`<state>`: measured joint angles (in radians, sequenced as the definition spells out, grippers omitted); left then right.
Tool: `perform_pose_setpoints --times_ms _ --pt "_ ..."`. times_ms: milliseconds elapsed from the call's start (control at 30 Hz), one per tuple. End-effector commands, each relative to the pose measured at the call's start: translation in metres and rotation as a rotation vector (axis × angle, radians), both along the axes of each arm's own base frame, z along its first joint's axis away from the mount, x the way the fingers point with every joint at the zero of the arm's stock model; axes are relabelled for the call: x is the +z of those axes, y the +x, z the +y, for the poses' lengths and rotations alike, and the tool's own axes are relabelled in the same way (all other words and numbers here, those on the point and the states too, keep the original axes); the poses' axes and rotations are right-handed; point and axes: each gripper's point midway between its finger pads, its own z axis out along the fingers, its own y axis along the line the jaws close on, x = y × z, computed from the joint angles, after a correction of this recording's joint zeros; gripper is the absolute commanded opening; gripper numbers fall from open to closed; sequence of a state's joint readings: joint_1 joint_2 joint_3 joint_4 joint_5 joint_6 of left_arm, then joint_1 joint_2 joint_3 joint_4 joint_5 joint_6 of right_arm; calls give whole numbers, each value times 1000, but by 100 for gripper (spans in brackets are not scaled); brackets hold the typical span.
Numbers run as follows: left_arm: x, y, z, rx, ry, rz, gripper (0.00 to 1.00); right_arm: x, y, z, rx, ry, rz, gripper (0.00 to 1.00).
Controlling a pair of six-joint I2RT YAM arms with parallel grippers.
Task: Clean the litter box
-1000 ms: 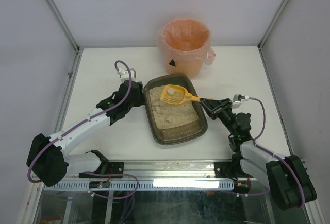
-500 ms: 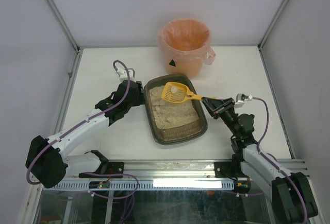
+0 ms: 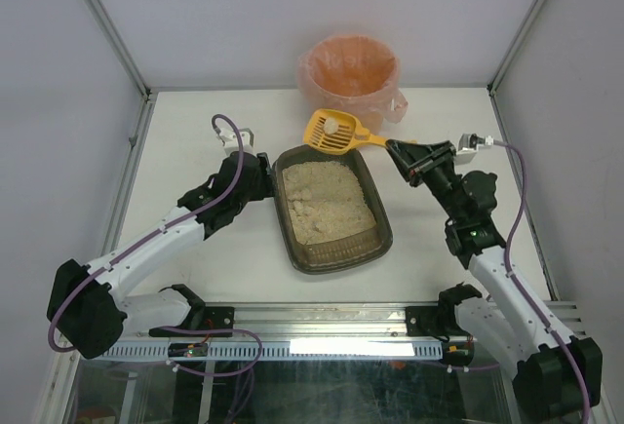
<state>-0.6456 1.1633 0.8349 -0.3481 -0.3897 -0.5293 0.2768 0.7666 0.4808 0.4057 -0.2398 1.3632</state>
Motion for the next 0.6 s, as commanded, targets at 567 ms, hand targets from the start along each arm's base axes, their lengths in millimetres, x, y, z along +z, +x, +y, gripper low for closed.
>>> perform_pose_setpoints --times_ms 567 --pt "23 -1 6 16 -61 -66 52 120 157 -47 -207 -322 -320 0"
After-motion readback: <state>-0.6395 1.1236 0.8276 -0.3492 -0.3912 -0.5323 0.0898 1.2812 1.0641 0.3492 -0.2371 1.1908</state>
